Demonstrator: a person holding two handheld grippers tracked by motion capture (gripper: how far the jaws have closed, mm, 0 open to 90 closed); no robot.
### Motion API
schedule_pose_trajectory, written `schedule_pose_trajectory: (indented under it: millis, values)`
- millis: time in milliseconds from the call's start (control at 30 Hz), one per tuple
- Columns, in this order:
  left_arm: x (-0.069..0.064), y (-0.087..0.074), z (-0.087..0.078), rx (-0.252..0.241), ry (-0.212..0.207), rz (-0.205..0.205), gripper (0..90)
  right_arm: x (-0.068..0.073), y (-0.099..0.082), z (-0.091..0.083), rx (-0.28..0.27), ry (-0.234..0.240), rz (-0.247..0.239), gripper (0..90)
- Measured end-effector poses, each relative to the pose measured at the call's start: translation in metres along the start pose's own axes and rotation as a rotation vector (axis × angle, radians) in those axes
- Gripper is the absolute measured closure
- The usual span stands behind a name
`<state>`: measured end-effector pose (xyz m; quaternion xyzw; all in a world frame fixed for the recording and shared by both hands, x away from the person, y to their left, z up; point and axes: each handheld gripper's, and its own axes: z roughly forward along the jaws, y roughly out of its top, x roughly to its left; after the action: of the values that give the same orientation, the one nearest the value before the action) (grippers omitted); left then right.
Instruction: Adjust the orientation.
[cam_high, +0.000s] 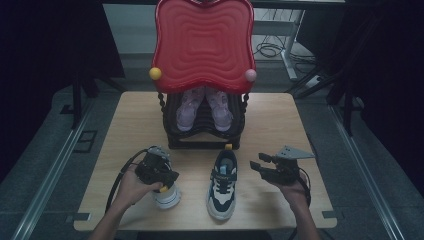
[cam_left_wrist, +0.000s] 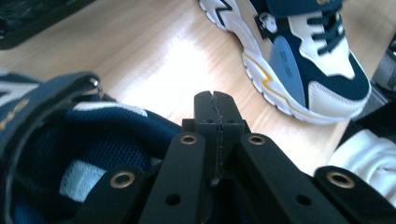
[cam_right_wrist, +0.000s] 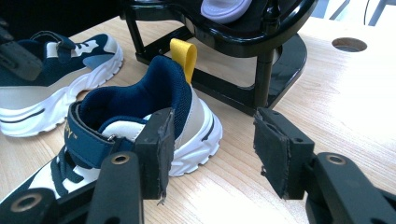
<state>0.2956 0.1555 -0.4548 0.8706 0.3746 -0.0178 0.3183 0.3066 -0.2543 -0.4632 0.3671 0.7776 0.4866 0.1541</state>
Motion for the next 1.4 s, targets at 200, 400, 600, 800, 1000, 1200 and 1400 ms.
schedule_pose_trajectory:
  millis: [200,400,600,800,1000,1200,1400]
  values:
    - [-0.007,-0.009,-0.005,0.022,-0.006,0.025,90.0,0.000,0.000,0.000,-0.001,-0.001,0.001,48.1]
    - [-0.011,-0.020,-0.015,0.046,-0.005,0.040,90.0,0.000,0.000,0.000,-0.001,-0.002,0.000,48.0]
    - [-0.008,-0.027,-0.021,0.049,-0.003,0.034,90.0,0.001,0.000,0.001,0.004,0.001,0.001,47.9]
    - [-0.005,-0.031,-0.027,0.056,-0.003,0.028,90.0,0.000,-0.001,0.002,0.006,-0.002,0.003,48.0]
    - [0.002,-0.035,-0.038,0.044,0.018,0.012,90.0,-0.001,-0.001,0.001,0.005,0.000,0.003,48.0]
    - [0.002,-0.038,-0.039,0.034,0.033,0.011,89.5,0.000,-0.001,0.002,0.007,0.000,0.005,47.9]
    - [0.003,-0.036,-0.043,-0.013,0.041,0.009,89.4,0.000,-0.001,0.002,0.009,0.000,0.004,47.9]
